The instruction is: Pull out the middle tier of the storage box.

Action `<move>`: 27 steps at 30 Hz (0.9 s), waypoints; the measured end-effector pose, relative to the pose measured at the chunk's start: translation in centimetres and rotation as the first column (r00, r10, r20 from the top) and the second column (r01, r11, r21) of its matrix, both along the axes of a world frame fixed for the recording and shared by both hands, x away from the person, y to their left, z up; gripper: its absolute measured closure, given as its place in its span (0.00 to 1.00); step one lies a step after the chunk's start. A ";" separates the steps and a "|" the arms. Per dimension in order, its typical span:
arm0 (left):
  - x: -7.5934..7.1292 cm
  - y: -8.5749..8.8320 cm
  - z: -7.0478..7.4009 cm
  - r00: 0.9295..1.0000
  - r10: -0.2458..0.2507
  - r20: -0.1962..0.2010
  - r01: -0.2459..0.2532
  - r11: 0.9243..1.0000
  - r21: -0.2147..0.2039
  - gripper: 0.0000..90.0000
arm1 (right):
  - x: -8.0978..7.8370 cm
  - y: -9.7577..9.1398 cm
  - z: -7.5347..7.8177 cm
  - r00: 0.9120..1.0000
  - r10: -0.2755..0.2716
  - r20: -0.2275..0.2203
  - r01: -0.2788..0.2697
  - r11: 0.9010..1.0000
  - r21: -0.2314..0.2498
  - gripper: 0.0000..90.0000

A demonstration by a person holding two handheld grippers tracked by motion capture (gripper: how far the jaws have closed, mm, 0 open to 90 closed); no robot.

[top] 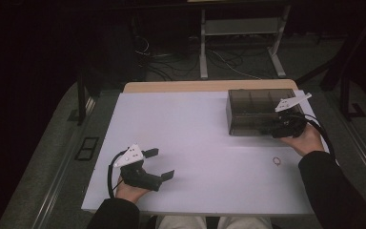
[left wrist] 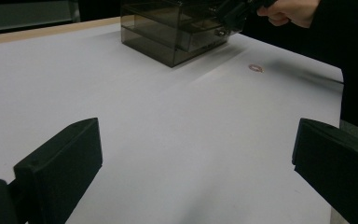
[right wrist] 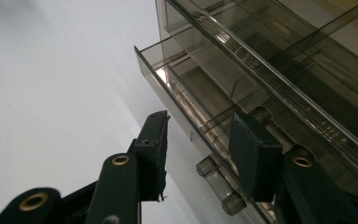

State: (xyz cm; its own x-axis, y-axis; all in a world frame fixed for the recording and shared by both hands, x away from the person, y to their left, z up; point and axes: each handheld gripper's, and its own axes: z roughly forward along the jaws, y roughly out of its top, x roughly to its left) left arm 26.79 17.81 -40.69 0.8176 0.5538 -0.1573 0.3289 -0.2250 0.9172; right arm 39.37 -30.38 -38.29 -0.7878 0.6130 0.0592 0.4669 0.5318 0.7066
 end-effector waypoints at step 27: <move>0.0 -0.1 -0.1 1.000 -0.002 -0.002 0.002 1.000 0.005 0.01 | 1.2 -0.2 -1.4 0.998 0.015 -0.054 -0.015 1.000 -0.006 0.77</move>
State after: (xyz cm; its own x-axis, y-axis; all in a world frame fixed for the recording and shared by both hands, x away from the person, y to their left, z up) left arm 26.81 17.73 -40.78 0.8187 0.5527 -0.1561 0.3301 -0.2304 0.9154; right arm 40.55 -30.56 -39.65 -0.7929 0.6014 0.0978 0.4958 0.5435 0.6774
